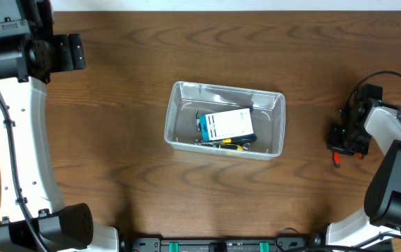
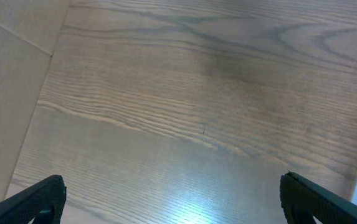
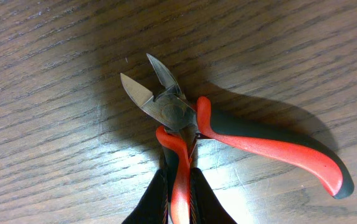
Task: Pack container
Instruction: 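Lower the right gripper and close it on the red pliers handle, then lift the pliers and lower them into the container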
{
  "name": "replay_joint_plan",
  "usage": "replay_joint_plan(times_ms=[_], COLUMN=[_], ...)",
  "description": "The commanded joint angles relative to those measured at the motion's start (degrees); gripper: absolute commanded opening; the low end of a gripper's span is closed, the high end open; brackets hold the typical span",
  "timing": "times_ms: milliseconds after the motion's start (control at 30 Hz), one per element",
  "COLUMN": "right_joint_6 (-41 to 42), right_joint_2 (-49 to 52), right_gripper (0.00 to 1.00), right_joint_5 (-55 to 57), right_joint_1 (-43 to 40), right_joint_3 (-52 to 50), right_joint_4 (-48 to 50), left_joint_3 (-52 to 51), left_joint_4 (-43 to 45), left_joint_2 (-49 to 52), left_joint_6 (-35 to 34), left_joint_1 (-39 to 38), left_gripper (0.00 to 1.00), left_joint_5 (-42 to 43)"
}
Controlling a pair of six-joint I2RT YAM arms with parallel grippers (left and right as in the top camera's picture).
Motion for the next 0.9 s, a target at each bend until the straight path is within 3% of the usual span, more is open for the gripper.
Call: replay_joint_plan(times_ms=[0,367,633,867], right_joint_6=[-1.27,-5.88,-13.99,-16.06], right_joint_2=[-1.77,-11.65,-12.46,-12.39], right_gripper=[0.01,0.01,0.01,0.01], right_joint_5=[-1.99,-6.29,-6.29,-7.08], right_joint_1=[-0.52,4.17,15.87,29.22], right_joint_3=[1.38,19.52,34.69,36.92], right_joint_4=[-0.28,-4.66,-14.40,-16.44], left_joint_3=[0.61,0.61,0.61,0.61], left_joint_4=[-0.09,-0.11,-0.09,-0.09], left_joint_2=[-0.46,-0.46,-0.46,-0.46], left_joint_6=[-0.31,-0.31,-0.31,-0.31], left_joint_1=[0.26,0.26,0.26,0.26], left_gripper=[0.98,0.98,0.98,0.98], left_joint_5=[-0.28,-0.28,-0.28,-0.28])
